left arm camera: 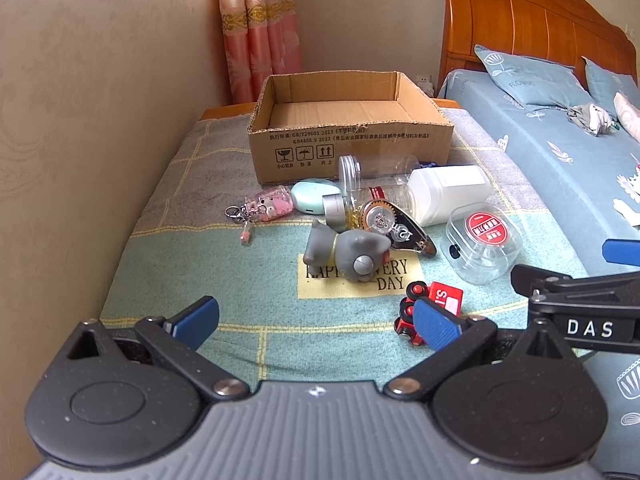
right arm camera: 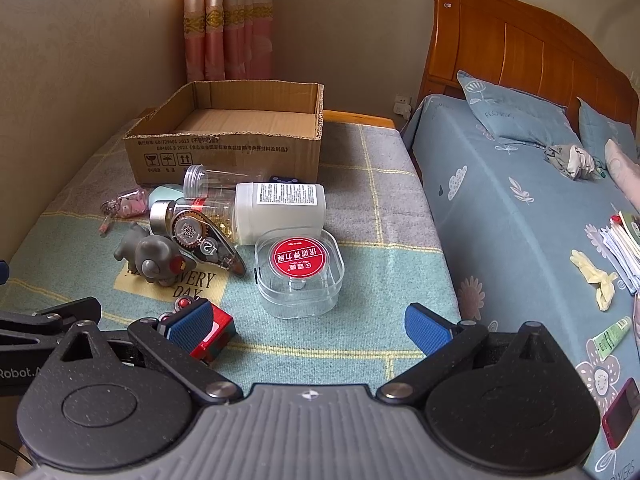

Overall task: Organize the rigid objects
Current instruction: 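Move left tool toward grey figurine while right tool approaches clear red-label box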

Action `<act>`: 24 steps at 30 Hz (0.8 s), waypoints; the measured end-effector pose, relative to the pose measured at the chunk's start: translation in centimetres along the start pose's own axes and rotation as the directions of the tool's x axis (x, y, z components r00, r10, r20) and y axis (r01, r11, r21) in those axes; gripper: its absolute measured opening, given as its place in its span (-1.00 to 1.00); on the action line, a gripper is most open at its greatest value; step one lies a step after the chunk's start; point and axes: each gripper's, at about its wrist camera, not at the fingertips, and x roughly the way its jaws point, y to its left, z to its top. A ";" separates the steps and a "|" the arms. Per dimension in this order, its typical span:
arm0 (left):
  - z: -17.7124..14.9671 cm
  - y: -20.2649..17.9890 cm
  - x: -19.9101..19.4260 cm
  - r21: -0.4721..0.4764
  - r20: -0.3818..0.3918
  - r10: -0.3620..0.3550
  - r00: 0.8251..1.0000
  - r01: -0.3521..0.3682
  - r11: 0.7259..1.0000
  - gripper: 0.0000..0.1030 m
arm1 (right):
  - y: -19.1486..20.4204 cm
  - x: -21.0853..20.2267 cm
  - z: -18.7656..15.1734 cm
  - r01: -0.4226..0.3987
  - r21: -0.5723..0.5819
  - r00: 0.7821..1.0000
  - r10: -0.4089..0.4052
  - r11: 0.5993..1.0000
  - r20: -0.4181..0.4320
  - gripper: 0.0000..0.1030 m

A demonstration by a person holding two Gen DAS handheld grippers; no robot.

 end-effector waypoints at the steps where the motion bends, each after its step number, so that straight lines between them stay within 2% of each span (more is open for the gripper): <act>1: 0.0 0.0 0.0 0.000 0.001 0.000 1.000 0.000 1.000 0.99 | 0.0 0.0 0.0 0.000 0.000 1.000 0.000 1.000 0.000 1.00; 11: 0.1 0.1 0.1 0.004 0.005 -0.016 1.000 0.016 1.000 0.99 | 0.0 0.0 0.0 -0.002 0.002 1.000 0.002 1.000 0.005 1.00; 24: 0.4 0.1 0.4 0.031 0.016 -0.077 0.997 0.077 0.997 0.99 | -0.4 0.3 0.0 -0.037 -0.006 0.999 0.037 0.999 0.019 1.00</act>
